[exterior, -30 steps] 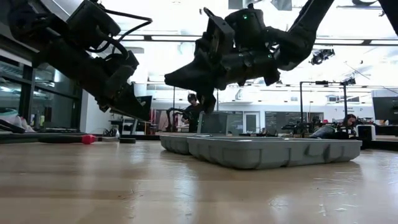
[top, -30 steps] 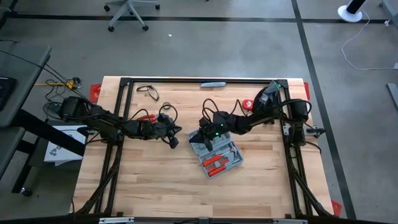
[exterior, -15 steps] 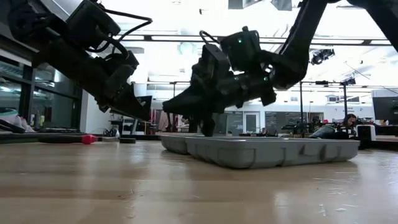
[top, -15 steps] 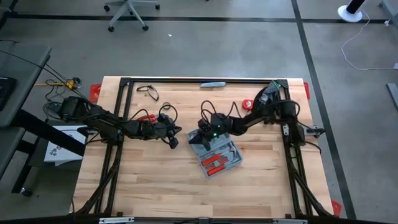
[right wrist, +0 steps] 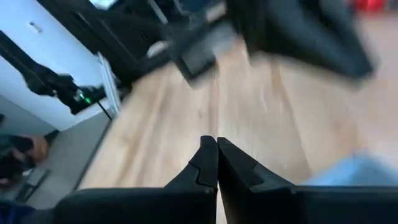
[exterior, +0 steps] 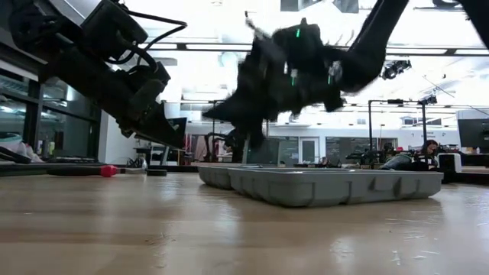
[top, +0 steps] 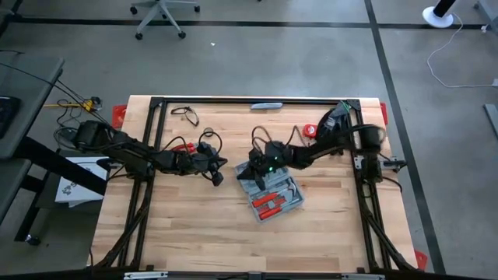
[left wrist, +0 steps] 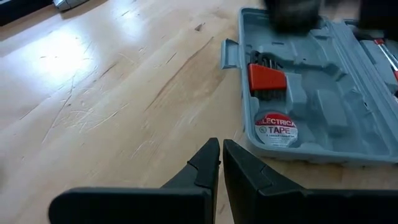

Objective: Prefit tool cases

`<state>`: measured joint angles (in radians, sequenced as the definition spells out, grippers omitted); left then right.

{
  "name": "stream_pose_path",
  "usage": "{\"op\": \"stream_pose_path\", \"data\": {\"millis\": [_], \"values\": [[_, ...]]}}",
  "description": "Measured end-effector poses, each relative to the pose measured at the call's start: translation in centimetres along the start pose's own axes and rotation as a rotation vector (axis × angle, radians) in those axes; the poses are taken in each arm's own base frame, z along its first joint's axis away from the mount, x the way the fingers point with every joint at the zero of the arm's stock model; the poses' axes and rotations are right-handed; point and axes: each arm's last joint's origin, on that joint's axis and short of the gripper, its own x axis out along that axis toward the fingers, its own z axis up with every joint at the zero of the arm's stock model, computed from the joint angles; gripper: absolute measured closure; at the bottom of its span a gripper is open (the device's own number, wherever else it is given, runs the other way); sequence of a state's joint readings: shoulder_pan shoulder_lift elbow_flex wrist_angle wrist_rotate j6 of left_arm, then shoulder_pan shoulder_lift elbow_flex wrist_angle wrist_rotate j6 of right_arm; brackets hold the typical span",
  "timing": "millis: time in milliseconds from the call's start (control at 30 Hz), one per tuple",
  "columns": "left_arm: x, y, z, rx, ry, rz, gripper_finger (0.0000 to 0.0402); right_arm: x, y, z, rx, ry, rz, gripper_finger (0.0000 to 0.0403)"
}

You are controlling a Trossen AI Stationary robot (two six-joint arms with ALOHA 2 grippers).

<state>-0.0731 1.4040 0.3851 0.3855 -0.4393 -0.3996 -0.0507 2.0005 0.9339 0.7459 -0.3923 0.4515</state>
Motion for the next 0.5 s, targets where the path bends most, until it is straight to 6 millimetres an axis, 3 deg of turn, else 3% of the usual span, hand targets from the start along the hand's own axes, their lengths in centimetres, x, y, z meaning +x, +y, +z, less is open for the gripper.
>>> {"op": "stream_pose_path", "data": {"millis": [100,200,333,433,500], "values": [[0.0,0.0,0.0,0.0,0.0,0.0,0.0387,1.4,-1.6,-2.5,0.058,0.01,0.005,0.0403],[0.0,0.0,0.0,-0.003,0.0,0.0,0.0387,1.4,-2.3,-2.6,0.109,0.015,0.014,0.0403],[0.0,0.0,0.0,-0.009,0.0,-0.001,0.0387,0.6,-1.1,-1.1,0.09,0.005,0.051,0.0403],[0.0,-0.1,0.2,-0.019,-0.018,-0.008,0.0387,-0.7,0.8,1.4,0.011,-0.033,0.078,0.0403],[0.1,0.0,0.6,-0.043,-0.054,-0.015,0.0387,-1.6,1.4,2.2,-0.037,0.001,0.021,0.0403]]}}
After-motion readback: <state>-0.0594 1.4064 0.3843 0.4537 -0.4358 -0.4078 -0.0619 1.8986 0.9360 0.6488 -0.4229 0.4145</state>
